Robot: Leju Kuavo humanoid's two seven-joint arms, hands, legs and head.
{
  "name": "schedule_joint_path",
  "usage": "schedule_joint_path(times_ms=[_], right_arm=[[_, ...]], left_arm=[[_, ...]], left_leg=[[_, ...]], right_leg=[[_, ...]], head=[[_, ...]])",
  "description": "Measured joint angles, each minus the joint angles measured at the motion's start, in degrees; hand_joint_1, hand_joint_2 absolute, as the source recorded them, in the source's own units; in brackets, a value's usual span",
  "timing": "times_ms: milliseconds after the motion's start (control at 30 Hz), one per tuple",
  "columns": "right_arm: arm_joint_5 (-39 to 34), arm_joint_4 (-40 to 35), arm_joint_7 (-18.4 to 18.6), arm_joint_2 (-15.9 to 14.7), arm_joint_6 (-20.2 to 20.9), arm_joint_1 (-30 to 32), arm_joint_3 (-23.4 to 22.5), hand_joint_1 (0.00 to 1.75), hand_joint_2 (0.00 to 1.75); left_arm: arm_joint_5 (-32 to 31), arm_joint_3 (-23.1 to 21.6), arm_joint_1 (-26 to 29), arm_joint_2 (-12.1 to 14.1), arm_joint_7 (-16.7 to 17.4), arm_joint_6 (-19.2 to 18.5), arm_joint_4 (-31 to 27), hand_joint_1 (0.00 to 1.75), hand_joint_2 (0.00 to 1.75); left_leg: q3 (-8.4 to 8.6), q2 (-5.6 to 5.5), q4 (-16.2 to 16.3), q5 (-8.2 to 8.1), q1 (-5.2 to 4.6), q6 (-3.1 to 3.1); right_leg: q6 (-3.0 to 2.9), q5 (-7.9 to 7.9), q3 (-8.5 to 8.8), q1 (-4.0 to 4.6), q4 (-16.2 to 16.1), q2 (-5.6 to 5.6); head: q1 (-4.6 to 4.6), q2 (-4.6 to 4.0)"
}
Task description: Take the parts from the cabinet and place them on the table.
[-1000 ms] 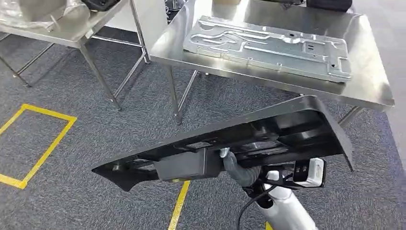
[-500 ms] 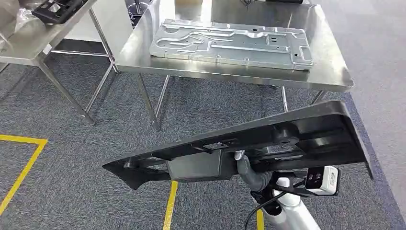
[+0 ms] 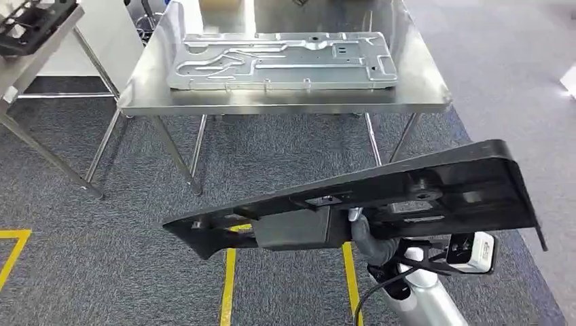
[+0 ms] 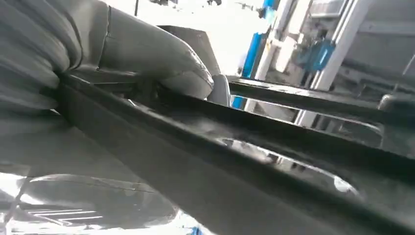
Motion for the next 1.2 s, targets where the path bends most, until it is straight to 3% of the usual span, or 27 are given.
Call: schedule_joint_path(times_ms=[33,67,100,133,167,200,233,267,333,367,433,500,567,600,667,700,733,767,833,867,900,933,1000,1033,1100,1133,1200], right_arm=[[0.2,0.0,-0.1,0.0,-0.1,0.0,-0.1,1.75,1.75],[0.6,0.0,-0.2,-0.1,-0.2,-0.1,-0.1,1.75,1.75],[0.9,0.0,-0.2,-0.1,-0.3,-0.2,-0.1,1.75,1.75],[1.2,0.0,-0.2,-0.1,-0.4,-0.1,-0.1,1.75,1.75],[1.4,0.0,-0.2,-0.1,-0.3,0.0,-0.1,1.75,1.75],[1.4,0.0,-0.2,-0.2,-0.5,0.0,-0.1,1.75,1.75],[1.6,0.0,-0.2,-0.2,-0.5,0.0,-0.1,1.75,1.75],[1.8,0.0,-0.2,-0.2,-0.7,0.0,-0.1,1.75,1.75],[2.0,0.0,-0.2,-0.2,-1.0,0.0,-0.1,1.75,1.75],[2.1,0.0,-0.2,-0.2,-1.2,0.0,-0.1,1.75,1.75],[2.4,-0.2,-0.1,-0.2,-1.3,0.1,-0.1,1.75,1.75],[2.4,-0.5,-0.1,-0.2,-1.4,0.5,-0.1,1.75,1.75],[2.5,-1.0,-0.1,-0.2,-1.5,0.5,-0.2,1.75,1.75],[2.5,-1.3,-0.2,-0.2,-1.4,0.5,-0.2,1.75,1.75],[2.5,-1.4,-0.1,-0.2,-1.3,0.9,-0.3,1.75,1.75],[2.5,-1.4,-0.1,-0.2,-1.3,1.2,-0.4,1.75,1.75],[2.6,-1.4,-0.1,-0.2,-1.3,1.5,-0.4,1.75,1.75],[2.6,-1.4,-0.1,-0.2,-1.2,1.5,-0.5,1.75,1.75],[2.6,-1.6,-0.1,-0.2,-1.2,1.5,-0.5,1.75,1.75],[2.6,-1.6,-0.1,-0.2,-1.2,1.5,-0.6,1.75,1.75],[2.6,-1.6,-0.1,-0.2,-1.2,1.4,-0.6,1.75,1.75],[2.5,-1.7,-0.1,-0.1,-1.2,1.4,-0.6,1.75,1.75],[2.5,-2.0,0.0,-0.1,-1.2,1.3,-0.7,1.75,1.75],[2.5,-2.2,0.1,0.1,-1.2,1.2,-0.7,1.75,1.75],[2.4,-2.7,0.4,0.3,-1.2,0.7,-0.7,1.75,1.75],[2.3,-2.7,0.5,0.4,-1.2,0.6,-0.7,1.75,1.75],[2.3,-2.7,1.2,0.6,-1.3,0.6,-0.7,1.75,1.75]], left_arm=[[0.0,0.0,-0.1,0.0,0.0,-0.3,0.0,0.00,0.00],[0.0,0.0,-0.1,0.0,0.0,-0.7,0.0,0.00,0.00],[0.0,0.0,-0.1,0.0,0.0,-1.0,0.0,0.00,0.00],[0.0,0.0,0.1,0.0,0.0,-1.2,0.0,0.00,0.00],[0.0,-0.1,0.3,0.0,-0.1,-1.3,0.0,0.00,0.00],[0.0,-0.2,0.4,0.0,-0.2,-1.4,0.0,0.00,0.00],[0.0,-0.4,0.5,0.0,-0.3,-1.4,0.0,0.00,0.00],[0.0,-0.4,0.5,0.0,-0.4,-1.4,0.0,0.00,0.00],[0.0,-0.4,0.3,0.0,-0.7,-1.4,0.0,0.00,0.00],[0.0,-0.4,0.2,0.4,-0.7,-1.4,0.0,0.00,0.00],[0.0,-0.6,0.1,0.3,-0.9,-1.6,0.0,0.00,0.00],[0.0,-1.0,0.1,0.3,-1.1,-1.8,0.0,0.00,0.00],[0.0,-1.3,0.1,0.3,-1.4,-2.0,-0.1,0.00,0.00],[0.0,-1.3,0.1,0.3,-1.6,-2.1,-0.1,0.00,0.00],[0.0,-1.4,0.1,0.3,-1.9,-2.2,-0.1,0.00,0.00],[0.0,-1.4,0.2,0.3,-1.9,-2.2,-0.1,0.00,0.00],[0.0,-1.4,0.3,0.3,-2.0,-2.2,-0.1,0.00,0.00],[0.0,-1.4,0.4,0.3,-2.1,-2.2,-0.1,0.00,0.00],[0.0,-1.5,0.4,0.2,-2.1,-2.3,-0.1,0.00,0.00],[0.0,-1.5,0.4,0.3,-2.2,-2.3,-0.1,0.00,0.00],[0.0,-1.4,0.3,0.5,-2.2,-2.3,0.0,0.00,0.00],[0.0,-1.4,0.2,0.5,-2.3,-2.3,-0.1,0.00,0.00],[-0.3,-1.5,0.1,0.5,-2.4,-2.3,-0.1,0.00,0.00],[-0.6,-1.5,-0.2,0.5,-2.4,-2.3,-0.1,0.00,0.00],[-1.1,-1.5,-0.5,0.5,-2.5,-2.1,-0.1,0.00,0.00],[-1.1,-1.5,-0.5,0.5,-2.5,-2.1,-0.1,0.00,0.00],[-1.2,-1.5,-0.1,0.5,-2.5,-2.1,-0.1,0.00,0.00]], left_leg=[[-0.12,-1.36,0.5,-0.59,0.35,-0.47],[-0.89,-3.54,2.5,-2.04,0.43,-0.48],[-2.80,-4.41,6.5,-4.23,0.41,-0.40],[-5.43,-4.80,11.6,-6.41,0.32,-0.36],[-7.54,-4.98,15.6,-7.47,0.32,-0.27],[-8.89,-5.01,17.6,-7.41,0.31,-0.14],[-9.20,-5.02,17.4,-6.37,0.26,0.12],[-8.47,-5.03,14.9,-4.12,0.09,0.57],[-4.83,-5.25,5.7,1.42,-0.54,2.00],[-3.61,-5.67,2.3,1.80,-1.03,3.00],[-3.29,-5.57,1.0,1.31,-1.30,2.95],[-2.60,-5.60,-0.2,1.11,-1.30,3.94],[-0.90,-5.48,-1.0,1.57,-0.84,4.10],[-0.80,-5.46,-1.0,1.40,-0.79,4.30],[-0.58,-5.34,-1.0,1.04,-0.70,4.01],[-0.40,-5.33,-0.9,0.68,-0.59,3.94],[0.01,-5.32,-0.9,0.32,-0.37,3.62],[0.54,-5.31,-0.9,-0.07,-0.13,3.21],[2.00,-5.18,-0.7,-1.20,0.46,2.34],[2.25,-4.99,-0.7,-1.93,0.52,1.80],[2.75,-5.00,-0.4,-2.28,0.45,1.35],[2.75,-4.95,-0.8,-2.66,0.32,0.85],[3.90,-4.75,-0.1,-2.66,0.39,0.08],[3.21,-4.74,1.7,-2.17,0.61,-0.12],[-1.63,-5.04,10.1,0.30,0.69,-0.21],[-5.22,-5.04,14.7,-0.41,0.63,-0.25],[-10.44,-5.04,19.3,-5.40,0.46,-0.10]], right_leg=[[-0.41,0.14,0.20,-0.30,-0.2,0.38],[-0.75,0.10,0.26,-0.29,-0.2,0.86],[-1.09,0.08,0.26,-0.21,-0.2,1.24],[-1.42,0.04,0.26,0.00,-0.2,1.55],[-1.59,0.00,0.28,0.24,-0.2,2.05],[-1.72,-0.09,0.36,0.50,-0.2,2.54],[-1.78,-0.13,0.51,0.71,-0.1,2.98],[-1.88,-0.22,0.75,0.99,-0.1,3.32],[-1.99,-0.51,1.31,1.37,-0.2,3.66],[-1.90,-0.68,1.35,1.46,-0.2,3.67],[-1.16,-0.86,1.11,1.21,-0.4,3.93],[-0.17,0.25,1.44,1.23,0.7,3.74],[0.46,-1.25,0.84,1.11,2.6,3.07],[0.95,-3.02,-0.59,0.99,5.5,2.71],[1.55,-6.32,-4.99,0.38,13.2,2.44],[2.04,-6.72,-6.92,0.00,15.9,2.33],[2.27,-5.84,-7.55,-0.38,16.0,2.15],[2.54,-3.85,-6.88,-0.68,13.6,1.94],[3.01,1.97,-2.92,-1.30,4.2,1.41],[3.37,2.81,-1.46,-1.47,1.2,1.06],[3.01,0.57,-1.91,-0.88,0.0,0.80],[1.49,0.61,-1.62,-0.59,0.6,0.81],[0.32,-0.04,-0.89,-0.62,0.4,1.29],[-0.22,-0.41,0.27,-0.67,0.3,1.75],[-0.87,-1.65,1.79,-0.55,0.2,1.68],[-1.14,-2.43,2.61,-0.45,0.2,1.71],[-1.41,-3.98,4.43,-0.19,0.1,2.09]], head=[[0.00,0.00],[0.00,0.00],[0.00,0.00],[-0.02,0.00],[0.00,0.00],[0.00,0.00],[-0.02,0.00],[0.00,0.00],[0.00,0.00],[0.00,0.00],[0.00,0.00],[0.00,0.00],[0.02,0.00],[0.02,0.00],[0.00,0.00],[0.00,0.00],[0.00,0.00],[0.00,0.00],[0.00,0.00],[0.00,0.00],[0.02,0.00],[-0.11,0.00],[-0.07,0.00],[-0.09,0.00],[-0.11,0.00],[-0.09,0.00],[-0.09,0.00]])
